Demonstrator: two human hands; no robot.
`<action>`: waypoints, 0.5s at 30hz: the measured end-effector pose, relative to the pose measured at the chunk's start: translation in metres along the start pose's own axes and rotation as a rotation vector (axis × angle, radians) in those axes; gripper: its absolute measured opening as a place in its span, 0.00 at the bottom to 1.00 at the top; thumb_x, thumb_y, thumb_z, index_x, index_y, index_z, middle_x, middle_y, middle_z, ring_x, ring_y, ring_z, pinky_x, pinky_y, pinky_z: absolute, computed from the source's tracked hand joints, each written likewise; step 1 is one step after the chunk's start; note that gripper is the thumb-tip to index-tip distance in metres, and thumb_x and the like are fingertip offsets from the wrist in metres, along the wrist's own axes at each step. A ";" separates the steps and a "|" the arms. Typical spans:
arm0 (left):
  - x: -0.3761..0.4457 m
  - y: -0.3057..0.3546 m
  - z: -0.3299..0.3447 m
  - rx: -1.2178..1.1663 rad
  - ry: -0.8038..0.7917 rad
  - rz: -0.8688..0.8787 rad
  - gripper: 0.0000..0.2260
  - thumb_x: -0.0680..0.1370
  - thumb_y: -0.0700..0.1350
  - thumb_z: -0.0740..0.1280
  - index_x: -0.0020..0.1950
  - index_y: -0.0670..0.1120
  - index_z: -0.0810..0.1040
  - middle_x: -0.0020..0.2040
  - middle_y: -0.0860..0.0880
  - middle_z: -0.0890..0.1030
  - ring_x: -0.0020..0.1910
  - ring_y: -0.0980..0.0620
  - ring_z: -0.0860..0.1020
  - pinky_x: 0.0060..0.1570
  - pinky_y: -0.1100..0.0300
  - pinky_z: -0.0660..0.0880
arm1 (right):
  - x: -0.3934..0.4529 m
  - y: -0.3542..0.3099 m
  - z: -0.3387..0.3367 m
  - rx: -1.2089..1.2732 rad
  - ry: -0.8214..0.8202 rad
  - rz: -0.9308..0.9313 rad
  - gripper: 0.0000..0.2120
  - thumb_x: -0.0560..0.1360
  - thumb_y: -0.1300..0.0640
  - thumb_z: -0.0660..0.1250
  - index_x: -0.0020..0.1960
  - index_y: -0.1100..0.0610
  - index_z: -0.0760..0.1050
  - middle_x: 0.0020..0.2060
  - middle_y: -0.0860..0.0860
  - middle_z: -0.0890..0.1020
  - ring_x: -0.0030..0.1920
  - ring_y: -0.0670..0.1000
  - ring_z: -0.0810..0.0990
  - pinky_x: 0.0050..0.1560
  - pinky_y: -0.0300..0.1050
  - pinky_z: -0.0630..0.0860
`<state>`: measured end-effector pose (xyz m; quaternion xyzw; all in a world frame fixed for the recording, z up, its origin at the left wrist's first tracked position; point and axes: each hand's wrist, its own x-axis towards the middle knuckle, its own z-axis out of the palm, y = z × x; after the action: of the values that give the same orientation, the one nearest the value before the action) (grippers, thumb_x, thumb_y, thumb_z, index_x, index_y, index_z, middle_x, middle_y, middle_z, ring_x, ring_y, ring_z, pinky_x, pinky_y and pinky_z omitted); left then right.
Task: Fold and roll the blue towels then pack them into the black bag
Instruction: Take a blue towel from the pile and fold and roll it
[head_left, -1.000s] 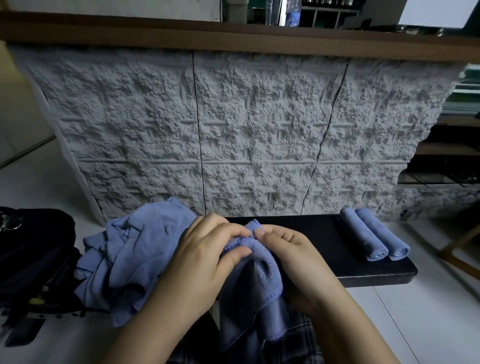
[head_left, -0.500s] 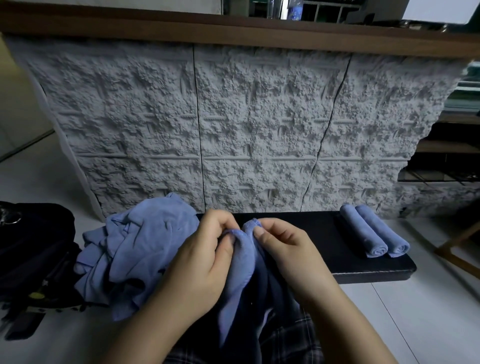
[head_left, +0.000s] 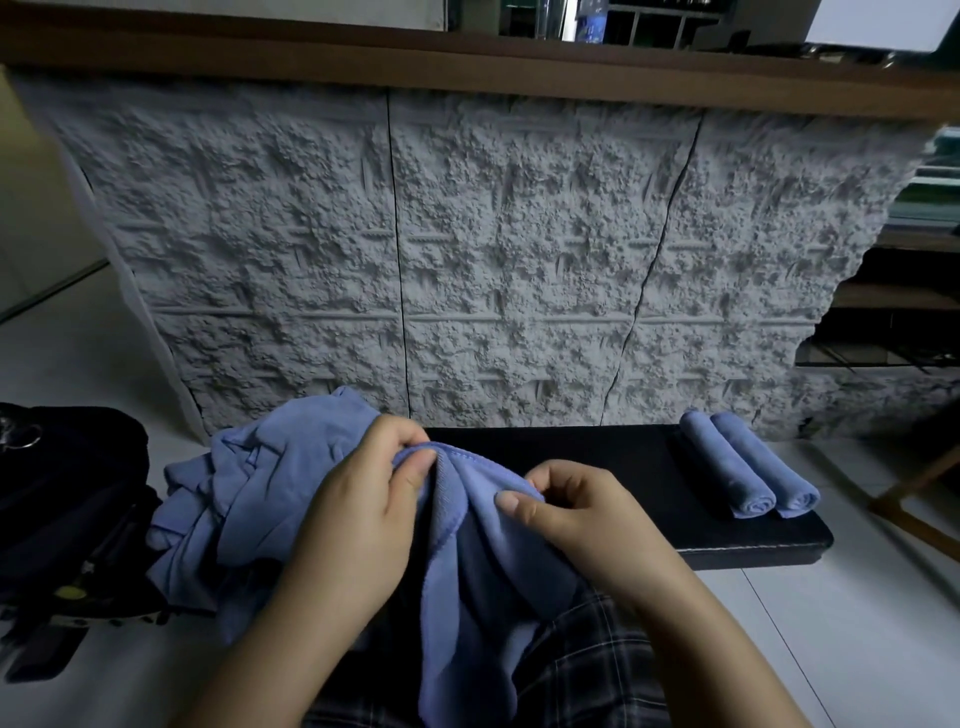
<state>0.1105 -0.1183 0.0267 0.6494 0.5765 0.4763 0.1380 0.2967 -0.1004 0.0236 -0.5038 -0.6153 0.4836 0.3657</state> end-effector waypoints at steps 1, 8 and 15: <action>0.001 -0.001 0.000 -0.014 -0.011 -0.017 0.08 0.79 0.45 0.62 0.40 0.54 0.69 0.41 0.58 0.77 0.41 0.63 0.75 0.39 0.73 0.67 | 0.001 0.002 0.001 0.029 0.045 0.030 0.12 0.72 0.56 0.72 0.33 0.54 0.73 0.28 0.48 0.74 0.31 0.45 0.69 0.33 0.40 0.66; -0.003 -0.003 0.003 -0.127 -0.239 -0.065 0.06 0.70 0.56 0.69 0.44 0.60 0.75 0.37 0.58 0.80 0.40 0.60 0.78 0.41 0.67 0.71 | 0.003 -0.006 0.009 0.332 0.073 0.022 0.09 0.74 0.60 0.70 0.35 0.56 0.75 0.29 0.51 0.77 0.31 0.46 0.72 0.31 0.38 0.68; -0.006 0.014 0.001 -0.422 -0.306 -0.083 0.04 0.67 0.46 0.69 0.38 0.54 0.75 0.34 0.54 0.80 0.37 0.62 0.76 0.42 0.71 0.70 | 0.001 -0.008 0.012 0.462 0.019 0.049 0.04 0.64 0.56 0.74 0.36 0.54 0.80 0.36 0.60 0.73 0.39 0.57 0.66 0.37 0.46 0.60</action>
<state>0.1207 -0.1271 0.0334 0.6465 0.4631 0.4763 0.3752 0.2831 -0.1024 0.0283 -0.4258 -0.4725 0.6156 0.4652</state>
